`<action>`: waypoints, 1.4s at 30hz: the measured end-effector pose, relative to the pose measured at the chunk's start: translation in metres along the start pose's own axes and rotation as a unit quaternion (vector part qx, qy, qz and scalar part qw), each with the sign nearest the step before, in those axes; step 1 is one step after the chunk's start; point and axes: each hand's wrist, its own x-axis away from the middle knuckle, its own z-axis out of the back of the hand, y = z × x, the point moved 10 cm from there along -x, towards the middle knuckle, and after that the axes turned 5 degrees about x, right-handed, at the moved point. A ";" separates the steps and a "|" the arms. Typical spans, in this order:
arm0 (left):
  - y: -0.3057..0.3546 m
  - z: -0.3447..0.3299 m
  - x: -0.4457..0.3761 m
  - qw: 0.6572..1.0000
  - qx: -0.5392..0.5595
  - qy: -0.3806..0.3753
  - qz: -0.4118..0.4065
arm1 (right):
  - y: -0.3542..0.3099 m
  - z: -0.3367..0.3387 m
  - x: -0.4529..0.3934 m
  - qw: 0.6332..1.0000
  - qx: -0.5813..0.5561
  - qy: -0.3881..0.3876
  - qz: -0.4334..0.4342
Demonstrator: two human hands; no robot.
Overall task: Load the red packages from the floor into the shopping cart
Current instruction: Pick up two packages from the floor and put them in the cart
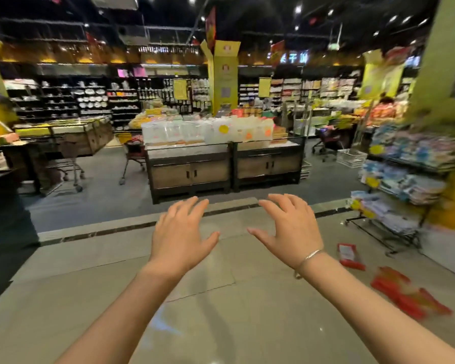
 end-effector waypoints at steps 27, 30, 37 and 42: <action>0.388 -0.303 -0.300 0.887 0.148 -0.161 -0.407 | 0.449 -0.014 0.003 0.870 0.266 -0.029 -0.415; 0.430 -0.339 -0.307 0.867 0.159 -0.188 -0.433 | 0.483 -0.018 0.019 0.844 0.279 -0.048 -0.456; 0.537 -0.420 -0.313 0.818 0.182 -0.229 -0.496 | 0.581 -0.032 0.053 0.799 0.298 -0.108 -0.511; 0.633 -0.475 -0.335 0.799 0.181 -0.248 -0.517 | 0.676 -0.038 0.065 0.781 0.306 -0.126 -0.529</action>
